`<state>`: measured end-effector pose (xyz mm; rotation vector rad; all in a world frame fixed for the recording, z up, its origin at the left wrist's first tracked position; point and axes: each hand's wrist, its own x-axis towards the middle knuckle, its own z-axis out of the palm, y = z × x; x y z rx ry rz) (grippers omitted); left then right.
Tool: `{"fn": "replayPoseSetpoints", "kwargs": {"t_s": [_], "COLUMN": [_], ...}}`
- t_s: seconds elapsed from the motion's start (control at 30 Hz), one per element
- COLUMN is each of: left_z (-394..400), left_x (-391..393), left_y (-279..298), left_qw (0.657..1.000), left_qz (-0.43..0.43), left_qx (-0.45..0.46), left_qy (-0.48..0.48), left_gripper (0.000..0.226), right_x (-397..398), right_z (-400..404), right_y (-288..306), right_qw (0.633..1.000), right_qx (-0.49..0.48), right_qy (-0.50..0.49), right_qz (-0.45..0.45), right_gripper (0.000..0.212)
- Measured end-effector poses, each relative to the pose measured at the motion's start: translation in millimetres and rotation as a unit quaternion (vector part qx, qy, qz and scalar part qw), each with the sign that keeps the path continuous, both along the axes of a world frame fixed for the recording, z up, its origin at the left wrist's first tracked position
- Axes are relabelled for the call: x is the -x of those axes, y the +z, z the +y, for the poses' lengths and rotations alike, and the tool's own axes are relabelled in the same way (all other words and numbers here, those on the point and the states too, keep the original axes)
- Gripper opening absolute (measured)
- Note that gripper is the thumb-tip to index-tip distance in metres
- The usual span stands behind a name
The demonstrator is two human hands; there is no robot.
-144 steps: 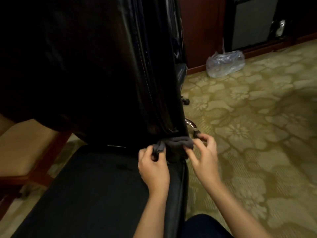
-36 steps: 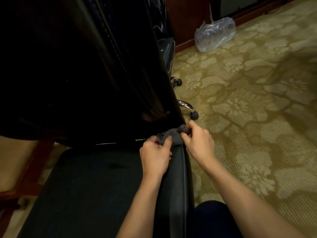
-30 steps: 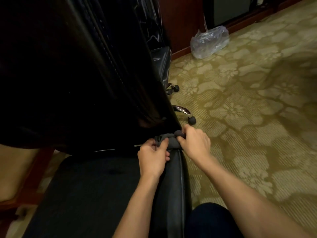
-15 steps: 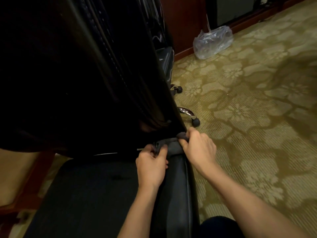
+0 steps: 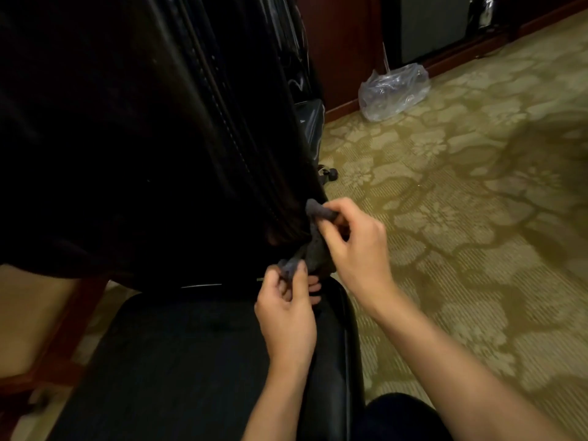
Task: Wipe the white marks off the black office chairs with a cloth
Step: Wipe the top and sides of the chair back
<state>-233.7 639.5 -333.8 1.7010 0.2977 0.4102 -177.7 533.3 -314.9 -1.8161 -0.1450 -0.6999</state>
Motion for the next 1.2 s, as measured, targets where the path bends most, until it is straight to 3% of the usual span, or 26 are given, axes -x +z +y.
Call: {"fn": "replayPoseSetpoints", "kwargs": {"t_s": [0.2,0.43,0.53,0.7,0.8,0.93,1.1,1.2], "left_z": [-1,-4,-5,14,28,46,29,26], "left_x": [-1,12,10,-7,-17,-18,5,2], "left_y": [3,53,82,141,167,156,130,152], "left_qw": [0.991,0.989,0.984,0.973,0.973,0.983,0.989,0.985], "left_qz": [0.112,-0.061,-0.117,-0.196,-0.199,-0.152,-0.105,-0.137], "left_qx": [0.071,0.086,0.065,0.037,0.019,-0.078,-0.088,-0.089], "left_qy": [0.002,0.101,0.115,0.118,0.118,0.068,0.056,0.054], "left_gripper": [0.011,0.012,0.009,0.011,0.01,0.019,0.022,0.024], "right_x": [0,7,8,6,3,10,6,-3], "right_z": [-10,1,8,29,44,32,8,5], "right_y": [3,35,67,152,182,143,108,143], "right_qw": [0.986,0.985,0.982,0.985,0.997,0.999,0.994,0.997], "right_qx": [0.135,-0.005,-0.05,-0.034,-0.018,-0.05,-0.019,0.044], "right_qy": [-0.012,0.104,0.149,0.17,0.071,0.008,0.072,0.059], "right_qz": [0.099,0.14,0.102,0.006,-0.03,-0.02,0.081,0.012], "right_gripper": [0.005,0.016,0.016,0.015,0.014,0.012,0.014,0.011]}}
